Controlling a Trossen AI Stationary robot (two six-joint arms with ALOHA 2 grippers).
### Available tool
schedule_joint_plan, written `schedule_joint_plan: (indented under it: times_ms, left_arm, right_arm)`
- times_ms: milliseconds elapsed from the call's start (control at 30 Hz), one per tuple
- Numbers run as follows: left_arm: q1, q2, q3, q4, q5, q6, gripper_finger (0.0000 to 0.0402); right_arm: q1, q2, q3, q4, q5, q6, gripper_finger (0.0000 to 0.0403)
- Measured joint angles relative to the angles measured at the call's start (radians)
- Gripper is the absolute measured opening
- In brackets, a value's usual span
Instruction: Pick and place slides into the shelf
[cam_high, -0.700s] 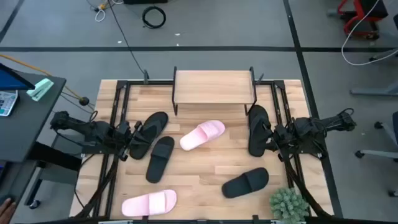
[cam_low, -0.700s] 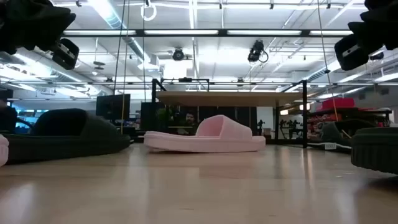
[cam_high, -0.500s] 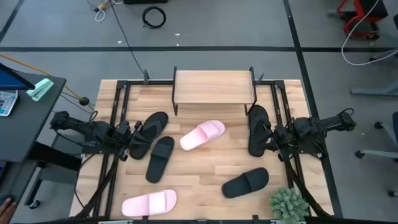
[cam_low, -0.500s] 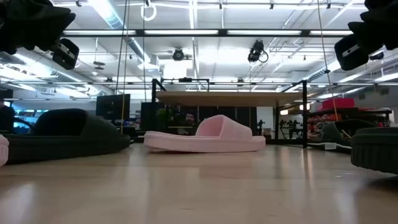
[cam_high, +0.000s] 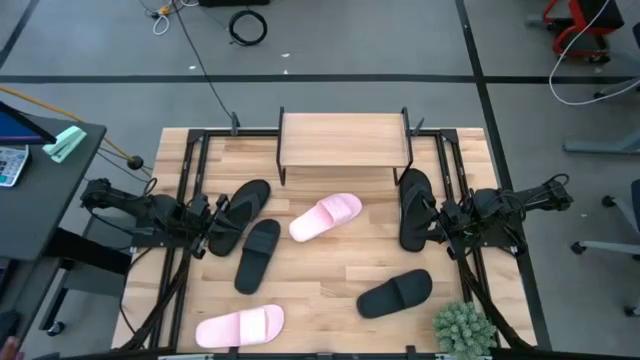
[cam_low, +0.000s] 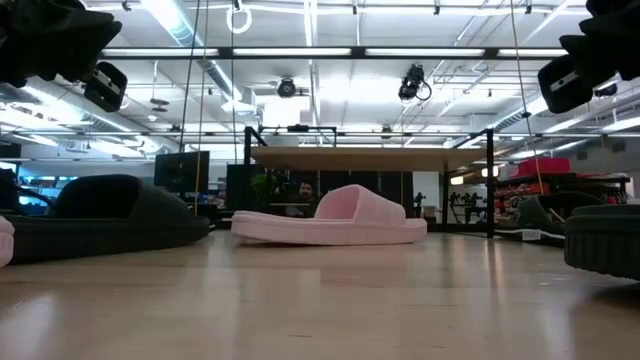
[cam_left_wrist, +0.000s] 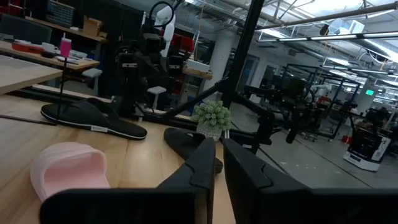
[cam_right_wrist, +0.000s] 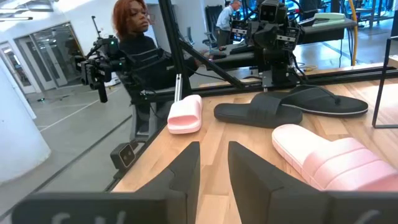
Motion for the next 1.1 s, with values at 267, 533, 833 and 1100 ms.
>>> schedule_joint_plan:
  times_ms: [267, 533, 833, 1100]
  left_arm:
    - [0.0, 0.0, 0.0, 0.0, 0.0, 0.0, 0.0032]
    - [0.0, 0.0, 0.0, 0.0, 0.0, 0.0, 0.0031]
    - [0.0, 0.0, 0.0, 0.0, 0.0, 0.0, 0.004]
    - [0.0, 0.0, 0.0, 0.0, 0.0, -0.001, 0.0028]
  right_arm:
    - [0.0, 0.0, 0.0, 0.0, 0.0, 0.0, 0.009]
    - [0.0, 0.0, 0.0, 0.0, 0.0, 0.0, 0.009]
    - [0.0, 0.0, 0.0, 0.0, 0.0, 0.0, 0.009]
    - [0.0, 0.0, 0.0, 0.0, 0.0, 0.0, 0.009]
